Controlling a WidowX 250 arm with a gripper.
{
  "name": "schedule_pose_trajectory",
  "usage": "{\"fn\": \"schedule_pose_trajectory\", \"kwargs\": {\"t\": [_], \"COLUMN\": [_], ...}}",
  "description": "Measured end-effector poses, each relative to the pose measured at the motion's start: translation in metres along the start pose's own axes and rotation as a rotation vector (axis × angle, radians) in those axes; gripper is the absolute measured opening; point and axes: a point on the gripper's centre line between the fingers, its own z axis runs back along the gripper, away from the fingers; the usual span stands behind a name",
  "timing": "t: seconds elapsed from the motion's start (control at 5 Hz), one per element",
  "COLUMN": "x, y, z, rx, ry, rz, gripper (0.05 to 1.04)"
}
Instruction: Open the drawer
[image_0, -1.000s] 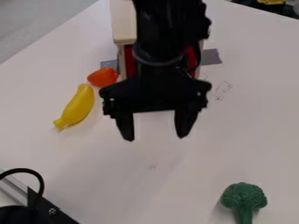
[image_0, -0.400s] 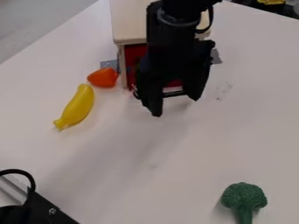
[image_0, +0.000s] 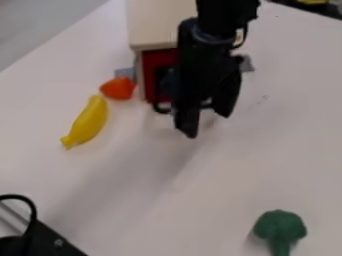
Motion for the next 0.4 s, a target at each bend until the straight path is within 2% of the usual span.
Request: {"fn": "schedule_pose_trajectory", "kwargs": {"t": [0.2,0.4], "x": [0.012,0.026], "y": [-0.006,-0.009], "z": [-0.014,-0.016], "rx": [-0.005,-0.021], "ry": [-0.001,0.007], "rz": [0.090,0.170], "gripper": [1.001,1.001]}}
